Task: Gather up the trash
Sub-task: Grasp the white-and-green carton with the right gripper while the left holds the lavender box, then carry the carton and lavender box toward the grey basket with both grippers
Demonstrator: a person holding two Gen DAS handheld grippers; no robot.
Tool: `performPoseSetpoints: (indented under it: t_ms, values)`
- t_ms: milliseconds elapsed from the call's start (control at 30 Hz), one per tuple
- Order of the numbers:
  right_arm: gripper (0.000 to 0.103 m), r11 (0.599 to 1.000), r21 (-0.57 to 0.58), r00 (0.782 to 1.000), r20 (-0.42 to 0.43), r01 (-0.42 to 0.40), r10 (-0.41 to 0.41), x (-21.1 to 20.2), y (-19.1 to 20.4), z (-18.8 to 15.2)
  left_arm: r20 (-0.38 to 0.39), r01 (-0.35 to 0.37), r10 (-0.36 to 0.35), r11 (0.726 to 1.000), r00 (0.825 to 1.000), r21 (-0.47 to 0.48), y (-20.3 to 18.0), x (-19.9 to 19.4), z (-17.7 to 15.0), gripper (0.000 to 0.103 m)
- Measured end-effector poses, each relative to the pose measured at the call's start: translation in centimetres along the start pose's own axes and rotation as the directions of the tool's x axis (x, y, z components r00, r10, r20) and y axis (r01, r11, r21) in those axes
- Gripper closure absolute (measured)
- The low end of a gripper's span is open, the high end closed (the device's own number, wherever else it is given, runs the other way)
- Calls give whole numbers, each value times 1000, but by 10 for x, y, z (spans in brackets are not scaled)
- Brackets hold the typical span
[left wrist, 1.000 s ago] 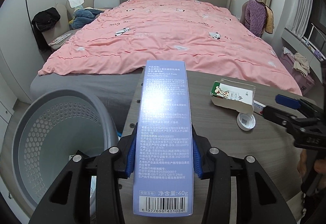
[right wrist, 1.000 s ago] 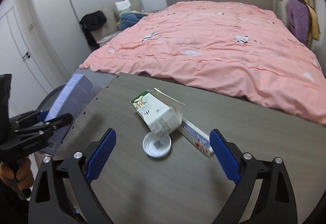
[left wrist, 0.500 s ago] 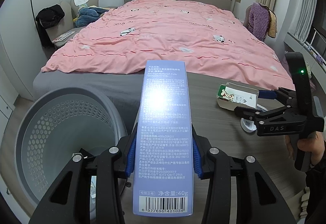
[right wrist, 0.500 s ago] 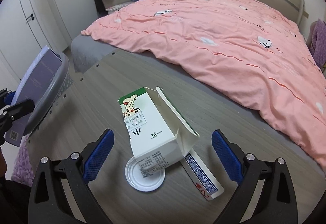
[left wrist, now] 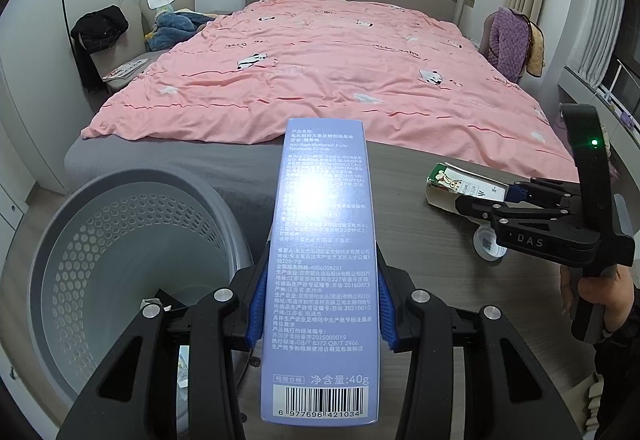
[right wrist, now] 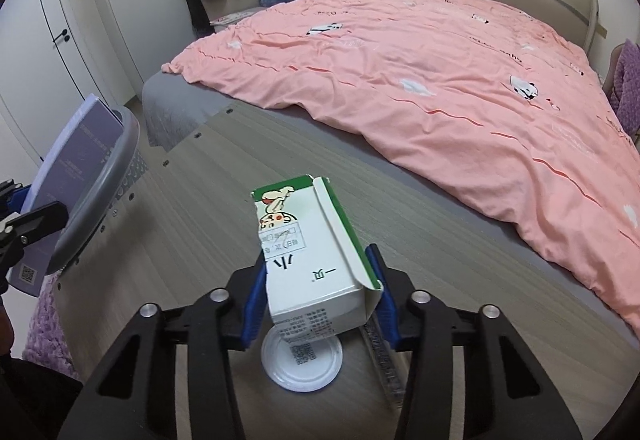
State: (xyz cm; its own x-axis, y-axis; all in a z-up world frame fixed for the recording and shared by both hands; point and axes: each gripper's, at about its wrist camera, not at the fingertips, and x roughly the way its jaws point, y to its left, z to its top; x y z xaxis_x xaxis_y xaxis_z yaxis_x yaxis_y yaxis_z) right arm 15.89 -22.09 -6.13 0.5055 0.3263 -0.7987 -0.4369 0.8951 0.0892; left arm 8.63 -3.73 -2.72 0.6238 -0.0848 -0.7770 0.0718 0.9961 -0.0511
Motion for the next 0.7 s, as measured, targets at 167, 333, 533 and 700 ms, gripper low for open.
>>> performPoseSetpoints:
  t_ms: [167, 333, 533, 700]
  values:
    - [64, 1000, -1, 1000, 31, -4, 4, -12, 11, -2, 2, 6, -6, 1000, 1000, -2, 3, -1, -2, 60]
    - [65, 1000, 9, 999, 54, -11, 10, -21, 20, -3, 11, 9, -8, 1000, 1000, -6, 7, -6, -3, 60]
    - [65, 998, 61, 997, 72, -18, 13, -27, 37, -14, 23, 9, -9, 1000, 1000, -18, 15, -12, -8, 60]
    - [65, 991, 128, 996, 87, -41, 30, -32, 52, -24, 18, 3, -3, 999, 1000, -36, 28, -12, -14, 60]
